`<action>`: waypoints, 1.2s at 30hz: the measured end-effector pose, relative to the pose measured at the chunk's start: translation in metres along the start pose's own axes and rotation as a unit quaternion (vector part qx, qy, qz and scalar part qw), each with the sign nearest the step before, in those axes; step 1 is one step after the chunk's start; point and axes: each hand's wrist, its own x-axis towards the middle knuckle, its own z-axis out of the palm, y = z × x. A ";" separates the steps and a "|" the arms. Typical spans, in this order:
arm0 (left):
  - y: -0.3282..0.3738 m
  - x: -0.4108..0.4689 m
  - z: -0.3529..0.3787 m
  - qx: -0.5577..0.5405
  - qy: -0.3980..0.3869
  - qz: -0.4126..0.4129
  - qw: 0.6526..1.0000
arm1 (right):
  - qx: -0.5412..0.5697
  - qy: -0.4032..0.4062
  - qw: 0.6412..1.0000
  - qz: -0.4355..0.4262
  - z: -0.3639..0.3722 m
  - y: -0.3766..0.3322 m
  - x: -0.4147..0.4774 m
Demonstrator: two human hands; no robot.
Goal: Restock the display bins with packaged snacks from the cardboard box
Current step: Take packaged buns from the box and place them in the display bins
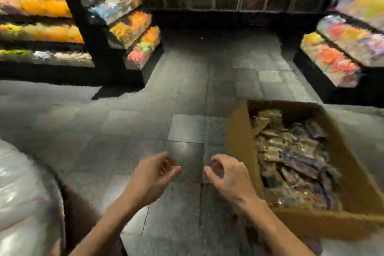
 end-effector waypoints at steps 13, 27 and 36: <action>0.101 0.328 0.257 0.024 -0.271 0.122 0.955 | -0.067 -0.033 0.933 0.353 -0.056 0.271 0.125; 0.127 0.535 0.417 0.160 -0.435 0.028 0.886 | 0.012 -0.063 0.859 0.507 -0.032 0.455 0.298; 0.103 0.568 0.450 0.268 -0.549 0.049 0.790 | 0.023 -0.084 0.865 0.494 -0.017 0.498 0.321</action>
